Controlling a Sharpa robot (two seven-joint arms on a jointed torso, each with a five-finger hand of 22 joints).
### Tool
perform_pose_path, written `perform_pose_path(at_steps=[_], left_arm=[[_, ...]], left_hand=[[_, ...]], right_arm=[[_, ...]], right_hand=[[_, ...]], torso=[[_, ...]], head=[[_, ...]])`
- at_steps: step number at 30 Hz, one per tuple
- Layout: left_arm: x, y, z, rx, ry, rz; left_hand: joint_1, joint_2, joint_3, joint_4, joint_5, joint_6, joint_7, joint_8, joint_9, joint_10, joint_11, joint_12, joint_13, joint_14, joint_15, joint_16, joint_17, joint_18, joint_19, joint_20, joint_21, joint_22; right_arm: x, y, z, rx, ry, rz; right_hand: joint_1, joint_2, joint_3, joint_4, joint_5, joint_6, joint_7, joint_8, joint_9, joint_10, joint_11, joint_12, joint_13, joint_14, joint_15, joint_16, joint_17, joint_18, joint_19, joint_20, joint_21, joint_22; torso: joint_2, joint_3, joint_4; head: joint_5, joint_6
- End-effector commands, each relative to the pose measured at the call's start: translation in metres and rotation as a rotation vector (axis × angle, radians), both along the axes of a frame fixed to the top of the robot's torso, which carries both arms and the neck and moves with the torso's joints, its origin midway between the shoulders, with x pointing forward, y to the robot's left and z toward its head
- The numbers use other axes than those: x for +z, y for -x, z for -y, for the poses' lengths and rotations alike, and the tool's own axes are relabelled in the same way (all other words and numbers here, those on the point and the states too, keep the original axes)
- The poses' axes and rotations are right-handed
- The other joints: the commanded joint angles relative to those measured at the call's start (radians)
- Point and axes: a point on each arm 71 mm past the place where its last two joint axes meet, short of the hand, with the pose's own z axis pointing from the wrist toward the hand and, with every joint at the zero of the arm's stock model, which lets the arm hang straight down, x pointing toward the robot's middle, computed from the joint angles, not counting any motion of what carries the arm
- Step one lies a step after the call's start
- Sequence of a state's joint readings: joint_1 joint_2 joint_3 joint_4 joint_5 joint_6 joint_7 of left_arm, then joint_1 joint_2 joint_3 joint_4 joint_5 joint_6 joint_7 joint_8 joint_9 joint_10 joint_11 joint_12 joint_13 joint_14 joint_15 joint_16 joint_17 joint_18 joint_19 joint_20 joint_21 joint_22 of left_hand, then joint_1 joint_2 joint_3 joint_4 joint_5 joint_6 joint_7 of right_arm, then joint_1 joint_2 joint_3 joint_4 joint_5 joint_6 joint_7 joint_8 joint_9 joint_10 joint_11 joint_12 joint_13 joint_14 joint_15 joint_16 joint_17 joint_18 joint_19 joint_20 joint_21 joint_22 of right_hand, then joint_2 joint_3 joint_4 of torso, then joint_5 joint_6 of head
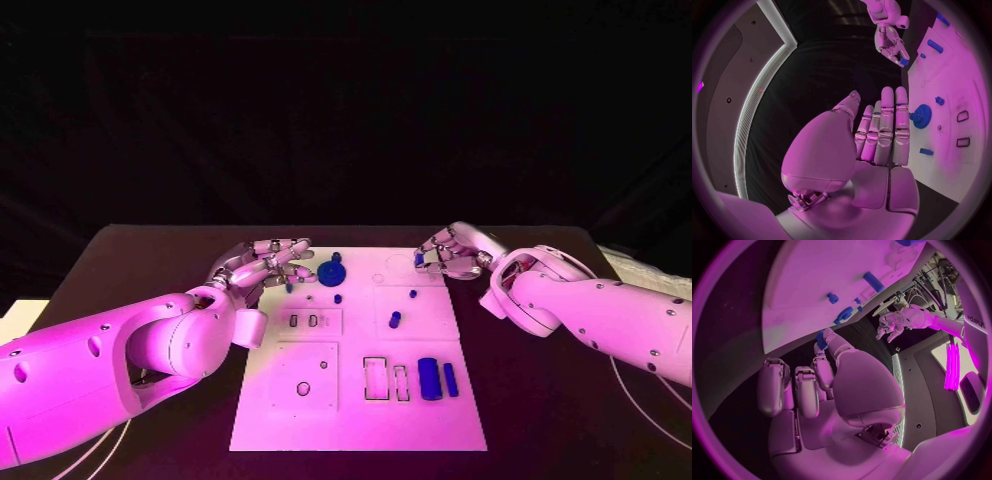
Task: Assemble the parts on the task board
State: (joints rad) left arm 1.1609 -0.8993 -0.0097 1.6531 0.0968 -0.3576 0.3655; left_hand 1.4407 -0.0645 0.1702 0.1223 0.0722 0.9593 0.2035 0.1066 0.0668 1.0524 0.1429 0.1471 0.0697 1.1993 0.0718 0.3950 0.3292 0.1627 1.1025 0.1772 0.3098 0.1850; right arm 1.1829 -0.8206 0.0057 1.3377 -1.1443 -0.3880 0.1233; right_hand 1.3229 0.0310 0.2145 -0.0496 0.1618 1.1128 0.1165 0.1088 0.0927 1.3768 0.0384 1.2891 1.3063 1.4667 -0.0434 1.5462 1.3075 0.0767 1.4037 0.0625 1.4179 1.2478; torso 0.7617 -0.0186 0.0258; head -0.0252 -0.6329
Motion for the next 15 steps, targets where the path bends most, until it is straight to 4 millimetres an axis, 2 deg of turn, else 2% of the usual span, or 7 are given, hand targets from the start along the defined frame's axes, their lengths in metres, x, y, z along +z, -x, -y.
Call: perform_pose_path(at_steps=[1, 7, 9, 13, 15], left_arm=[[0.001, -0.001, 0.000, -0.009, 0.009, 0.008], [0.000, -0.004, -0.002, -0.001, 0.007, 0.010], [-0.001, -0.005, -0.003, 0.002, 0.006, 0.011], [-0.001, -0.007, -0.006, 0.011, 0.003, 0.013], [-0.002, -0.008, -0.007, 0.015, 0.001, 0.013]], left_hand=[[0.003, 0.009, -0.002, -0.006, -0.006, 0.003, 0.003, -0.006, 0.000, 0.004, 0.000, -0.005, -0.002, -0.008, 0.000, 0.006, 0.001, 0.015, 0.001, -0.003, 0.006, 0.001], [0.003, 0.009, -0.002, -0.006, -0.006, 0.003, 0.003, -0.006, 0.000, 0.004, 0.000, -0.005, -0.002, -0.008, 0.000, 0.006, 0.001, 0.015, 0.001, -0.003, 0.006, 0.001], [0.003, 0.009, -0.002, -0.006, -0.006, 0.003, 0.003, -0.006, 0.000, 0.004, 0.000, -0.005, -0.002, -0.008, 0.000, 0.006, 0.001, 0.015, 0.001, -0.003, 0.006, 0.001], [0.003, 0.009, -0.002, -0.006, -0.006, 0.003, 0.003, -0.006, 0.000, 0.004, 0.000, -0.005, -0.002, -0.008, 0.000, 0.006, 0.001, 0.015, 0.001, -0.003, 0.006, 0.001], [0.003, 0.010, -0.001, -0.007, -0.006, 0.003, 0.003, -0.007, 0.000, 0.004, 0.000, -0.006, -0.002, -0.009, 0.000, 0.006, 0.002, 0.015, 0.001, -0.003, 0.006, 0.001]], right_arm=[[0.003, 0.005, -0.018, 0.002, 0.024, 0.016], [0.002, 0.015, -0.058, 0.038, 0.107, 0.011], [-0.001, 0.019, -0.073, 0.051, 0.137, 0.014], [-0.005, 0.026, -0.097, 0.077, 0.178, 0.027], [-0.008, 0.030, -0.108, 0.091, 0.193, 0.033]], right_hand=[[-0.009, 0.007, 0.004, 0.007, 0.008, 0.034, -0.024, 0.019, 0.012, 0.034, -0.026, -0.002, 0.002, 0.094, -0.010, 0.004, 0.219, -0.009, -0.001, -0.005, 0.004, 0.001], [-0.006, 0.008, 0.012, 0.002, 0.001, 0.033, -0.025, 0.018, 0.012, 0.031, -0.027, -0.009, -0.003, 0.093, -0.011, 0.001, 0.213, -0.008, -0.002, -0.007, 0.002, -0.002], [-0.004, 0.006, 0.015, -0.002, -0.002, 0.032, -0.025, 0.018, 0.012, 0.030, -0.028, -0.011, -0.004, 0.093, -0.011, 0.000, 0.212, -0.008, -0.003, -0.007, 0.001, -0.004], [-0.003, 0.006, 0.018, -0.005, -0.004, 0.032, -0.025, 0.018, 0.012, 0.027, -0.028, -0.016, -0.007, 0.092, -0.012, -0.001, 0.209, -0.007, -0.004, -0.008, 0.001, -0.006], [-0.003, 0.005, 0.019, -0.006, -0.005, 0.032, -0.025, 0.018, 0.012, 0.026, -0.028, -0.018, -0.009, 0.092, -0.012, -0.002, 0.208, -0.007, -0.005, -0.008, 0.000, -0.007]], torso=[[-0.002, 0.0004, 0.0000], [-0.005, -0.0013, 0.0040], [-0.007, -0.0015, 0.0059], [-0.005, -0.0006, 0.0037], [-0.005, -0.0008, 0.0031]], head=[[0.004, 0.000], [0.010, -0.004], [0.016, -0.009], [0.031, -0.013], [0.034, -0.014]])
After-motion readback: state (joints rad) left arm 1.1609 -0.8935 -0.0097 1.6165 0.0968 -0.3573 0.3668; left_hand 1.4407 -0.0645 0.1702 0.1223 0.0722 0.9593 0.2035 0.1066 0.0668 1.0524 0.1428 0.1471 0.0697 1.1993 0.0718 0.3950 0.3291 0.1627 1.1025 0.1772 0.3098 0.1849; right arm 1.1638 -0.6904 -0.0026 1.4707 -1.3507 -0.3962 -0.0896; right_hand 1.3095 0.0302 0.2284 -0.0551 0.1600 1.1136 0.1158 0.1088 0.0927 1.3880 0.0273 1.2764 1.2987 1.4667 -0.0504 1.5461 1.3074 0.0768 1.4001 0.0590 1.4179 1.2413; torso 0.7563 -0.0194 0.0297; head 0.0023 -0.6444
